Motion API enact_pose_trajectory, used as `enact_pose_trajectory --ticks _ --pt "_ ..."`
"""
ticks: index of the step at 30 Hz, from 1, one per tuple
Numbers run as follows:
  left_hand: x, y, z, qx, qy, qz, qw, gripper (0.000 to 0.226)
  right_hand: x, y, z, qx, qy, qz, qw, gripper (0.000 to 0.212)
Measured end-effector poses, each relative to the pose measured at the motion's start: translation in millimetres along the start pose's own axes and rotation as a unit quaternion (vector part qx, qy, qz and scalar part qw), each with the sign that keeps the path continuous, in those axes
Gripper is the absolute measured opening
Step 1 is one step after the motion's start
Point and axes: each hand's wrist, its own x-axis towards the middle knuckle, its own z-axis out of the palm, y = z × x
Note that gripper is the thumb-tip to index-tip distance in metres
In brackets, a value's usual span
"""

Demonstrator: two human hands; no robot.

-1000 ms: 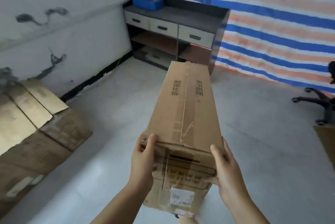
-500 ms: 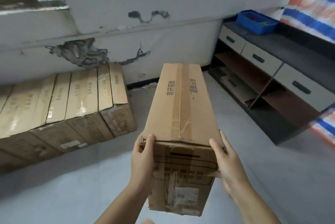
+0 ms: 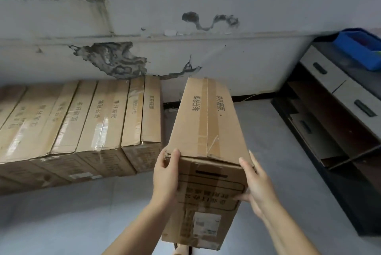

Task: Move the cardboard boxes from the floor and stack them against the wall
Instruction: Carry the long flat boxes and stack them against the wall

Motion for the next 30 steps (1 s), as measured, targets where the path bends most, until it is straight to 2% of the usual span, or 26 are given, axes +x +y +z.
enact_pose_trajectory --ticks 7,10,13,20,24,27,30 --pt "144 12 30 -0.004 0.050 -0.036 0.998 0.027 143 -29 64 -0.041 -0.029 0.041 0.998 0.052" --pt "196 -4 36 -0.004 0.070 -0.046 0.996 0.040 203 -20 88 -0.054 -0.050 0.058 0.996 0.052" --pt "245 -40 37 0.002 0.096 -0.060 0.994 0.045 258 0 104 -0.067 -0.069 0.075 0.992 0.051" --pt "307 -158 35 0.008 0.174 -0.106 0.979 0.029 347 95 113 -0.097 -0.102 0.117 0.983 0.052" --pt "315 -189 43 -0.001 0.182 -0.201 0.963 0.024 370 131 103 -0.105 -0.097 0.140 0.980 0.051" --pt "336 -196 44 -0.073 0.191 -0.290 0.935 0.034 394 142 111 -0.108 -0.099 0.141 0.979 0.049" --pt "373 -194 39 -0.197 0.174 -0.324 0.909 0.037 423 149 130 -0.115 -0.098 0.118 0.981 0.049"
